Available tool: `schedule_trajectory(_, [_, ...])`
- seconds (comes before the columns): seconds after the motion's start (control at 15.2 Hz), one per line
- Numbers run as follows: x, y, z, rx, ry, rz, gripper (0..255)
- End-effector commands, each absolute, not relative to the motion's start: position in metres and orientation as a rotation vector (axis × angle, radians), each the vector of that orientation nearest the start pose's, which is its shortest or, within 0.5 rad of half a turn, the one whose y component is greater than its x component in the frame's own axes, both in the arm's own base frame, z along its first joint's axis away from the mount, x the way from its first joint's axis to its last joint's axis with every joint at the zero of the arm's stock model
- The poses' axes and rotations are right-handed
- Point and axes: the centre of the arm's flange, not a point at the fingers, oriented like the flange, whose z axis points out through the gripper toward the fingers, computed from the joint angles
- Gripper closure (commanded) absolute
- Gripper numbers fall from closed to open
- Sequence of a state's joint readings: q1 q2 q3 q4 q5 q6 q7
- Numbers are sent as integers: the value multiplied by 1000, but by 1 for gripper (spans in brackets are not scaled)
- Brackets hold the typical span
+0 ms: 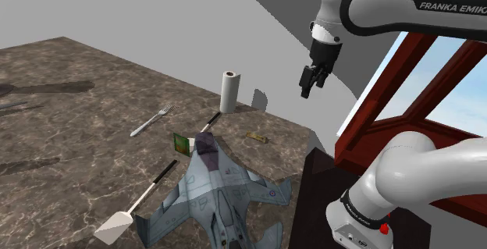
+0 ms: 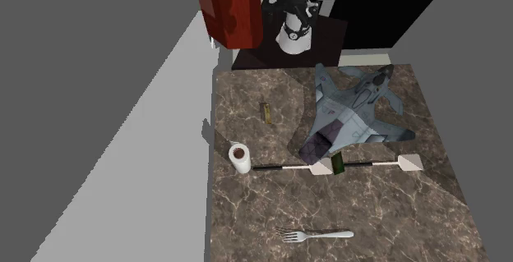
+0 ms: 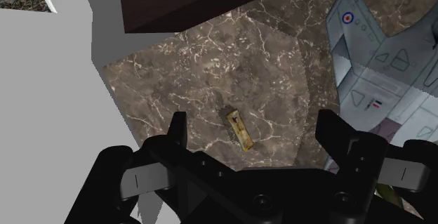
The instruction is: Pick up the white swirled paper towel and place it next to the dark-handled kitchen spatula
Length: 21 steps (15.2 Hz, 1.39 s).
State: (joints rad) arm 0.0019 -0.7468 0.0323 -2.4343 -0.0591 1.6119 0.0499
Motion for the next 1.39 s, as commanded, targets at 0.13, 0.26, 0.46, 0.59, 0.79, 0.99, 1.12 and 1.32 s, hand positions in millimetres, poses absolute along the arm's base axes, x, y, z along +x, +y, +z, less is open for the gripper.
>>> schedule_trajectory(0.13, [340,5,537,-3222,34,104,0])
schedule_trajectory(0.26, [364,4,528,-3220,34,91,0])
schedule_trajectory(0.46, [400,3,516,-3218,35,71,0])
schedule_trajectory(0.59, [424,1,508,-3217,36,58,0])
schedule_trajectory(0.79, [460,0,497,-3214,37,38,0])
schedule_trajectory(0.99, [496,-2,486,-3212,38,18,0])
schedule_trajectory(1.12, [520,-3,479,-3210,38,5,0])
schedule_trajectory(1.32, [556,-5,469,-3208,39,-15,0])
